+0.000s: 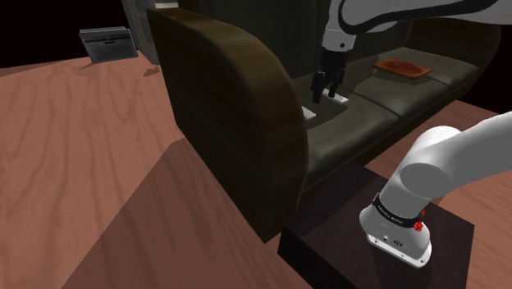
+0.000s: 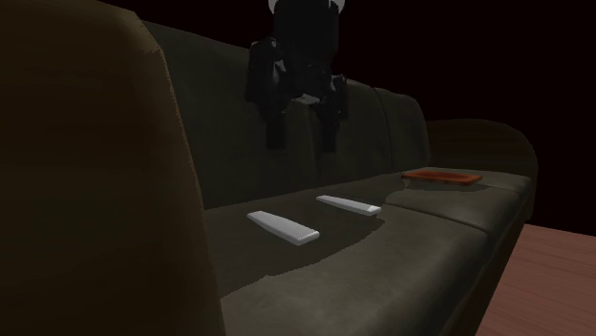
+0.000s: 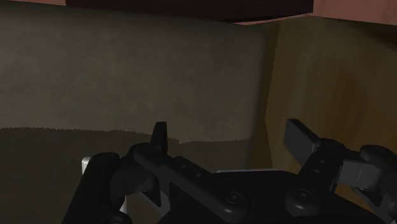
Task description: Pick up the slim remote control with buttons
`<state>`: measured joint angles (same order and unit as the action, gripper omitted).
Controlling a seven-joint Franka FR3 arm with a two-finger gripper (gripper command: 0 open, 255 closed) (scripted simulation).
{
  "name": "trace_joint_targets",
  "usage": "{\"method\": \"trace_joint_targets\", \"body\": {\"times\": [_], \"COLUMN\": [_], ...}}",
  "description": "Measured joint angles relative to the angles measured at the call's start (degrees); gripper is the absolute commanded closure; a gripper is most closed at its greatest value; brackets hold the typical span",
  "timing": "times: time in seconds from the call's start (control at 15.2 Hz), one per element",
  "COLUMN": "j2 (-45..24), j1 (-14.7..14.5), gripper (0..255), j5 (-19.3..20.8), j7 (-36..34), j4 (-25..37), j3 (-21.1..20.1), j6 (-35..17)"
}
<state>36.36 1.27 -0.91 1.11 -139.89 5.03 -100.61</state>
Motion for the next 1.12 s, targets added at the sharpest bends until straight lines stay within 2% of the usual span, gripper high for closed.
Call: {"method": "trace_joint_targets", "body": {"times": [0.66,1.12], "j2": [-20.0,-33.6], "j1": [2.2,3.6], "gripper": [0,0], "j5": [2.1,1.0], "j7": [4.7,8.1], "j4": [6.0,14.3], "j3": [4.9,7.6], "j6": [-15.6,-22.2]}}
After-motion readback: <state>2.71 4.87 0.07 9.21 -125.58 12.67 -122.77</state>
